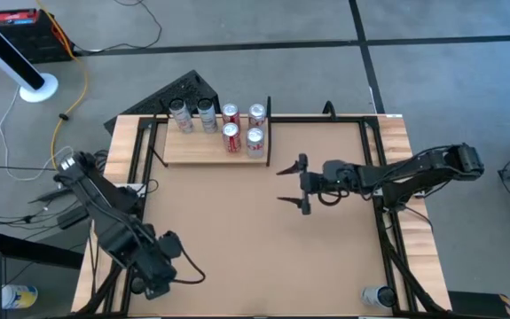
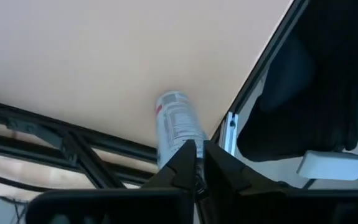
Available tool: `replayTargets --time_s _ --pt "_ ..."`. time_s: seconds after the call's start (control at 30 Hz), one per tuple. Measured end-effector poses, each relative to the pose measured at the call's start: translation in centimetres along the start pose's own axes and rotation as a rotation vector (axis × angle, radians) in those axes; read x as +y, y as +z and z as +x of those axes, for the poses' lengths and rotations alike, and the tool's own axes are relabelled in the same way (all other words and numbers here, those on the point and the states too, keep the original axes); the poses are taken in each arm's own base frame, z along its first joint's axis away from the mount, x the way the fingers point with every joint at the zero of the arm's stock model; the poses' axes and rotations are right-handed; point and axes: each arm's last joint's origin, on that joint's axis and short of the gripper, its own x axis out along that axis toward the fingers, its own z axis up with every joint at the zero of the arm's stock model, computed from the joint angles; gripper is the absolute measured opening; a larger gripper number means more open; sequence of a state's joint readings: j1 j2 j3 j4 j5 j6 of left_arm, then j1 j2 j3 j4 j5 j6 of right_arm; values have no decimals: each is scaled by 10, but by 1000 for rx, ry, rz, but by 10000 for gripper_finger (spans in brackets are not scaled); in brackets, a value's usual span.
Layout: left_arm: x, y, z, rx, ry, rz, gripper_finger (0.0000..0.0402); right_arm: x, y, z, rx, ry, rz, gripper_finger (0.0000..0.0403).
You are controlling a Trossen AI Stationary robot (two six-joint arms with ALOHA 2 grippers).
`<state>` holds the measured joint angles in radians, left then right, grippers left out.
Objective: Place canned beverage on shelf
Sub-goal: Put the white and pink soda can on the shelf aligned with the other white and pink soda can
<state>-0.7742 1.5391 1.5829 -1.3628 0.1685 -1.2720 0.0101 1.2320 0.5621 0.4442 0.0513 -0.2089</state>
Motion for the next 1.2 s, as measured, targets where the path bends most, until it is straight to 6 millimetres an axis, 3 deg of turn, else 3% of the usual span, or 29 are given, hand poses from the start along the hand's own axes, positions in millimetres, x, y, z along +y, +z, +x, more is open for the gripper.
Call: replayTargets --time_s 0.3,0.67,0.97,1.2 --pt "-5 4 10 54 9 -27 122 3 14 -1 -132 -4 0 384" --pt "-5 4 10 54 16 -140 268 3 11 -1 -105 -4 -62 384" --pt "-1 1 10 173 45 -318 302 3 10 -1 -91 -2 -83 384" --pt "0 -1 24 314 60 -454 303 3 10 -1 -95 -2 -79 384"
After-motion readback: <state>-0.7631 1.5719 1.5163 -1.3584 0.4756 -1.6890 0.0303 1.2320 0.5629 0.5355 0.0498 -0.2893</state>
